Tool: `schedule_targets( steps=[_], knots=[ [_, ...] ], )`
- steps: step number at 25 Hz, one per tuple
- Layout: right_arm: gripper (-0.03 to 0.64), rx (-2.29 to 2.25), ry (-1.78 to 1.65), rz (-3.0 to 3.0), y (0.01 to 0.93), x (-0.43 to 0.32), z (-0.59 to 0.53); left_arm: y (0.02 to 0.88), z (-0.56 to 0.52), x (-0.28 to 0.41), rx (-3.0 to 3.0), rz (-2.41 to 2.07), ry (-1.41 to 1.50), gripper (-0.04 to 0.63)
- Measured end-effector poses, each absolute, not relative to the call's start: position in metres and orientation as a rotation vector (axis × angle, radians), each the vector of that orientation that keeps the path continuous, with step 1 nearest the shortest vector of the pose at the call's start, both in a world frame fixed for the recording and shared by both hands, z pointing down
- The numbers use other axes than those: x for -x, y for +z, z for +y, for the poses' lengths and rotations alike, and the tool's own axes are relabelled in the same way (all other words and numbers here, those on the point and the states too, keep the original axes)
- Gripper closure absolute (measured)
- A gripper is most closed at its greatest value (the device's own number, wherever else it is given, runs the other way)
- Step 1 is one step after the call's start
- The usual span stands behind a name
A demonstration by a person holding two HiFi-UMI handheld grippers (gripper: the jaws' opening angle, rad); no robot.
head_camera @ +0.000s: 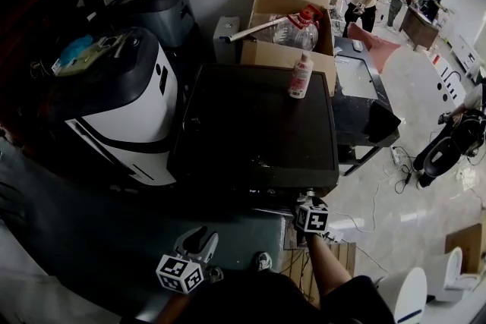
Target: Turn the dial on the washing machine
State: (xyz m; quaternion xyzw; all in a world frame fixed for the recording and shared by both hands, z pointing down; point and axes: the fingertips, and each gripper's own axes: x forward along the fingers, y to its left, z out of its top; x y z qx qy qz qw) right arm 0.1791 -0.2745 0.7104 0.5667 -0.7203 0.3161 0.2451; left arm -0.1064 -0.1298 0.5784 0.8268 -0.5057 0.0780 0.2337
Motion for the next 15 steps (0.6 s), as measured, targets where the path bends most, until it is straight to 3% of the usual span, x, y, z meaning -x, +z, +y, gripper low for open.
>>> schedule_targets(
  steps=[15],
  knots=[
    [0.287, -1.701, 0.711, -2.088, 0.635, -0.168, -0.244, 0.574, -0.136, 0.104, -2.377, -1.241, 0.214, 0.457]
  ],
)
